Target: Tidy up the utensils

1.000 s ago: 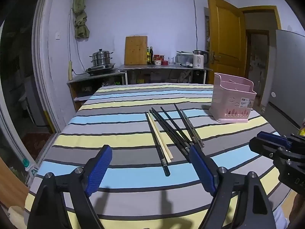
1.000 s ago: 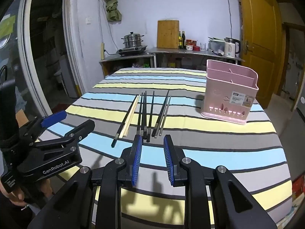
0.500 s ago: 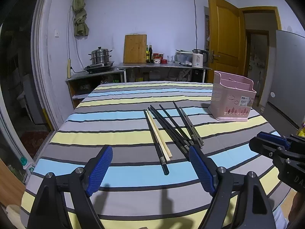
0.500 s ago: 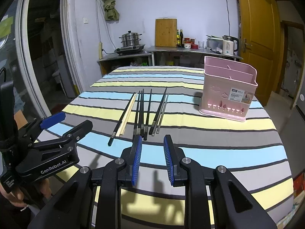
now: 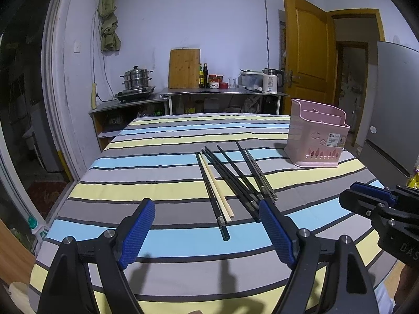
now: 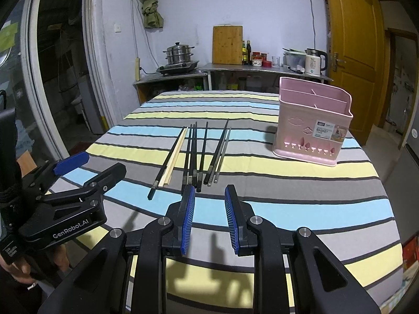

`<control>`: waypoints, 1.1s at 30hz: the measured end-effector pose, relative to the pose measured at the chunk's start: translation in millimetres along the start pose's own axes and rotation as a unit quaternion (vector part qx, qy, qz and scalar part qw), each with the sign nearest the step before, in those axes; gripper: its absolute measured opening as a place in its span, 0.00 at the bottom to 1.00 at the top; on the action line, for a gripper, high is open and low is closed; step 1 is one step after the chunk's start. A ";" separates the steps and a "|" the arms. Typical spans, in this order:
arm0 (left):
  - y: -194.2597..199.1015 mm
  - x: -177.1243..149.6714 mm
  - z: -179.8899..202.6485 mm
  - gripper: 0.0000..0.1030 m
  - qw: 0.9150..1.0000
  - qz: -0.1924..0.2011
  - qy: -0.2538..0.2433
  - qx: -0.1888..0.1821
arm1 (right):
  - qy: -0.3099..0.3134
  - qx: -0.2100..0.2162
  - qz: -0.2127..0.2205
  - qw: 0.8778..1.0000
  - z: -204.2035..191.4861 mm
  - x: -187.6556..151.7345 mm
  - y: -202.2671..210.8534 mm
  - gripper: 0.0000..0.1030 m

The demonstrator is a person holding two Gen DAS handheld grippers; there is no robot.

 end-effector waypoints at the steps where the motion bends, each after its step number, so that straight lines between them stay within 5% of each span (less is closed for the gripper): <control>1: 0.6 0.1 0.1 0.79 1.000 0.000 0.000 -0.001 | 0.000 0.000 0.001 1.000 0.3 -0.1 0.0 0.24; 33: 3.8 -2.1 1.5 0.79 1.000 -0.002 -0.001 -0.006 | -0.001 0.000 -0.002 1.000 1.8 -0.4 1.7 0.24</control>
Point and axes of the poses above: each gripper's, at about its wrist camera, not at the fingertips, and y roughly against the way its jaws point, z to its right, x to its top, the point moved 1 cm from there along -y, roughly the way its jaws point, and after that the axes turned 14 degrees about z, right-handed, at the moved point
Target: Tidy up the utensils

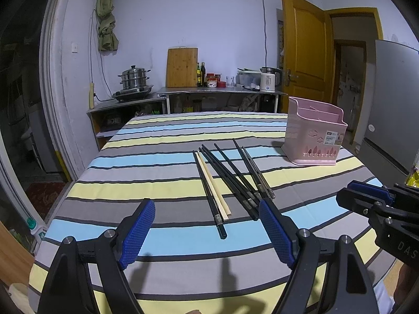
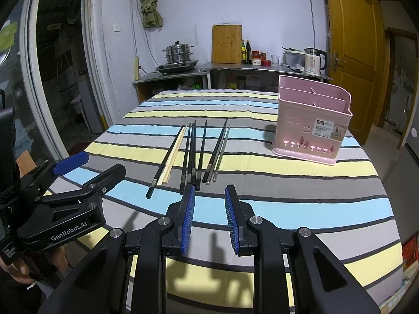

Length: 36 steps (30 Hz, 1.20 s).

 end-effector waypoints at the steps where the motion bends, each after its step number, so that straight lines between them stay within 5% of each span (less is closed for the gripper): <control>1: 0.0 -0.1 -0.1 0.79 1.000 0.000 0.000 0.000 | 0.000 0.000 0.000 1.000 -0.1 0.1 0.1 0.24; 22: -5.8 -2.3 -0.3 0.79 1.000 -0.007 -0.002 -0.005 | -0.001 0.000 -0.003 1.000 0.6 -1.1 -3.0 0.24; 36: -83.3 -1.0 -25.4 0.73 0.996 -0.089 0.017 -0.005 | -0.018 0.006 -0.027 0.999 16.6 10.0 -52.2 0.24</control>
Point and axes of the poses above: each gripper's, at about its wrist camera, not at the fingertips, and y roughly against the way its jaws point, z to its right, x to its top, the point moved 1 cm from there along -y, roughly the way its jaws point, and after that the axes turned 14 degrees about z, right-handed, at the moved point
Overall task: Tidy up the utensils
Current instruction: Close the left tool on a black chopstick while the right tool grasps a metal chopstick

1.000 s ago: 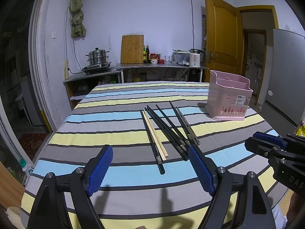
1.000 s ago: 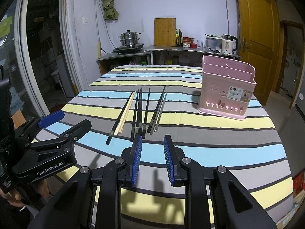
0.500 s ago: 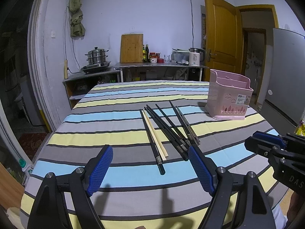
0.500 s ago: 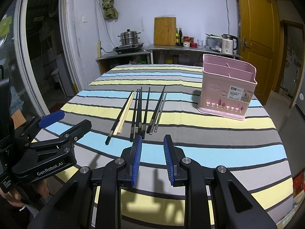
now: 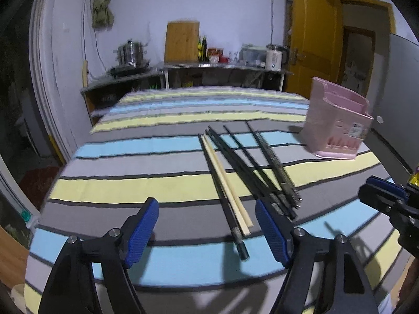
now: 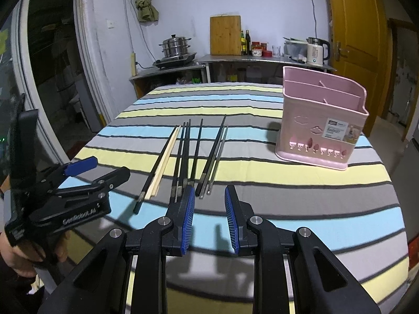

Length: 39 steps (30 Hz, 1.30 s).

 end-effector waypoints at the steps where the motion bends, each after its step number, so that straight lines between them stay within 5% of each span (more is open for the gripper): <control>1: -7.4 0.6 -4.5 0.72 1.000 -0.011 0.007 -0.001 | -0.001 0.000 -0.002 1.000 1.0 1.7 -5.0 0.24; 19: -101.8 5.6 -25.6 0.59 0.993 -0.100 0.055 -0.016 | -0.020 0.003 -0.066 0.998 22.8 20.9 -121.9 0.24; 39: -112.1 7.4 -24.3 0.59 0.995 -0.094 0.025 0.022 | -0.016 -0.015 -0.104 0.994 26.1 15.7 -160.7 0.24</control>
Point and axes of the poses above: each gripper's, at about its wrist camera, not at the fingertips, and y roughly against the way its jaws point, z to its right, x to its top, the point moved 1 cm from there along -y, roughly the way its jaws point, and after that the axes turned 14 degrees about z, right-handed, at the moved point
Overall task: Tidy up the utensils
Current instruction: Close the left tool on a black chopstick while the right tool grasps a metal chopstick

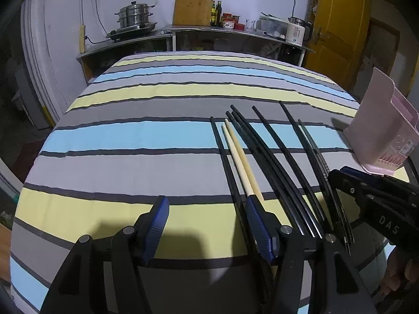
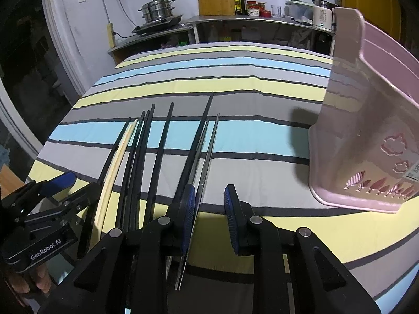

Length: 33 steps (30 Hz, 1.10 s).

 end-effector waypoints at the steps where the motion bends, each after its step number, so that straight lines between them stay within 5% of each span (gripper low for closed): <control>1: -1.9 0.9 0.9 0.59 1.000 -0.001 -0.007 0.004 | 0.004 -0.003 0.000 1.000 -0.6 0.1 -0.6 0.24; 22: -42.4 35.3 -5.3 0.50 0.999 -0.021 -0.028 0.002 | 0.030 -0.035 -0.016 0.999 -8.2 26.7 -33.8 0.23; 25: -44.2 37.3 -2.2 0.40 0.999 -0.019 -0.032 0.001 | 0.036 -0.038 -0.017 0.998 -10.9 28.9 -37.7 0.22; 29: -43.2 37.2 4.7 0.11 0.999 -0.017 -0.046 0.003 | 0.036 -0.034 -0.020 0.999 -11.1 30.6 -39.8 0.08; 33: -44.7 40.4 1.1 0.07 0.999 -0.022 -0.030 -0.004 | 0.024 -0.023 -0.025 0.999 -9.3 32.3 -38.9 0.06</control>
Point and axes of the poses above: each gripper's, at about its wrist camera, not at the fingertips, and y roughly against the way its jaws point, z to its right, x to its top, the point moved 1 cm from there along -y, roughly the way its jaws point, and after that the axes turned 14 degrees about z, right-handed, at the moved point
